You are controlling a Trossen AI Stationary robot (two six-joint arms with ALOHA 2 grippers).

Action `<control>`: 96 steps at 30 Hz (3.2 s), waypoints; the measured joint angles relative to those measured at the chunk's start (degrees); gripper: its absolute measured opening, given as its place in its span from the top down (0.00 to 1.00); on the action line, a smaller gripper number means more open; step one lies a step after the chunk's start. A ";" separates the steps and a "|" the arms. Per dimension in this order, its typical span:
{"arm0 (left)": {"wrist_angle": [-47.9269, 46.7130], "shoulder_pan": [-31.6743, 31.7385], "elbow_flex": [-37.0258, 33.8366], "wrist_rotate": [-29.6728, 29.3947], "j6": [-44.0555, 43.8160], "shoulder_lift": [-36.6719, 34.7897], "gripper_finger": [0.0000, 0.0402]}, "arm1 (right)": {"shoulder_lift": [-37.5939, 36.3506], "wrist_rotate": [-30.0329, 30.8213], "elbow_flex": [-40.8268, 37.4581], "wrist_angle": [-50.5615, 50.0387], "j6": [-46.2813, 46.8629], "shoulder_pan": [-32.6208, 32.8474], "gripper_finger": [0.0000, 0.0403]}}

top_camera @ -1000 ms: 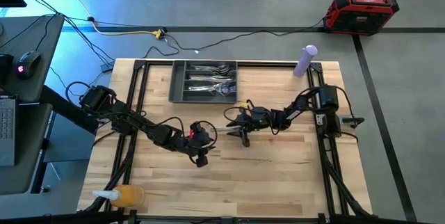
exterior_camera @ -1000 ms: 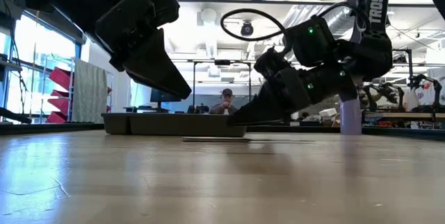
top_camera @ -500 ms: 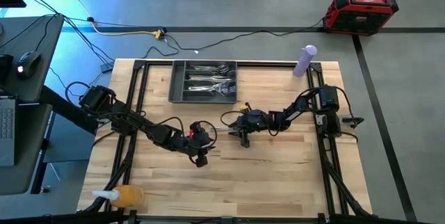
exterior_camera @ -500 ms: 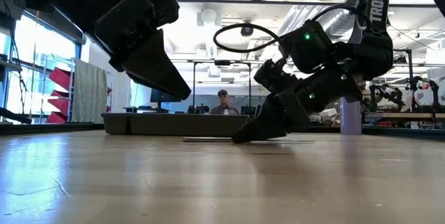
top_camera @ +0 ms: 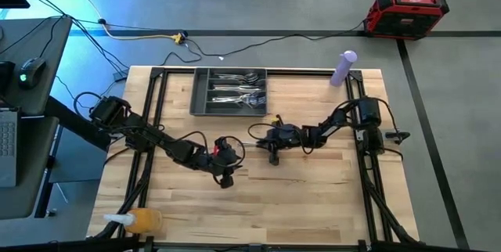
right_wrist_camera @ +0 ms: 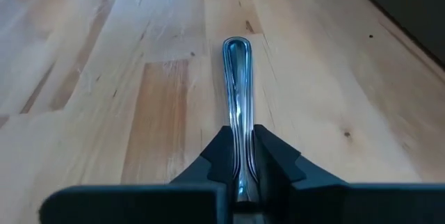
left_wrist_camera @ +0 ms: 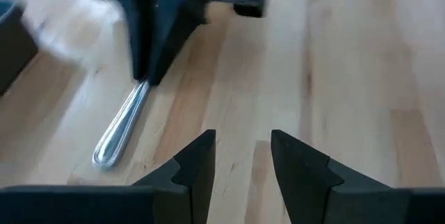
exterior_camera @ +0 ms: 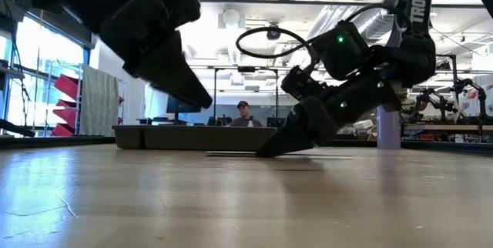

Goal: Sort silverware
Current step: Put the silver knife into the organizing bin

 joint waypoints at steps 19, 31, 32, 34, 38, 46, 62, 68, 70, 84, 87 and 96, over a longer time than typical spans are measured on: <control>0.78 5.14 3.00 -1.75 30.12 0.00 0.57 | -12.88 0.86 -0.22 -11.15 -4.23 1.60 0.96; 4.90 17.45 2.97 16.61 26.66 6.05 0.42 | -12.99 0.09 -0.07 -10.72 -4.27 1.91 0.96; 5.22 17.86 2.97 16.93 26.66 6.66 0.42 | -13.01 0.03 -0.07 -10.79 -4.27 1.90 0.96; 5.14 18.47 2.97 17.17 26.21 7.95 0.43 | -13.03 0.02 -0.07 -10.69 -4.27 1.90 0.96; 4.94 19.20 2.93 17.17 23.98 9.41 0.46 | -13.08 0.02 -0.03 -10.85 -4.27 1.92 0.96; 5.92 19.17 2.97 17.65 23.16 9.16 0.59 | -13.08 0.04 -0.03 -10.87 -4.28 1.90 0.96; 6.40 18.34 2.99 13.02 21.13 9.16 0.87 | -13.10 0.66 0.00 -11.12 -4.12 1.81 0.84; 3.55 17.58 2.93 9.97 20.57 9.22 0.87 | -14.18 -0.19 -0.03 -10.01 -8.50 1.97 0.72; 3.03 17.42 2.93 9.35 20.04 9.07 0.87 | -17.42 -0.12 -0.03 -11.55 -10.30 1.90 0.67; -23.89 27.83 9.15 -0.25 29.36 -13.60 0.87 | -63.16 6.69 0.00 -38.62 -14.39 4.25 0.64; -37.12 35.45 17.09 3.47 33.53 -14.78 0.87 | -65.14 7.45 0.00 -40.08 -14.91 4.70 0.65; -61.35 51.85 36.06 11.04 50.82 0.27 0.87 | -63.19 8.43 -0.03 -39.88 -20.32 3.25 0.65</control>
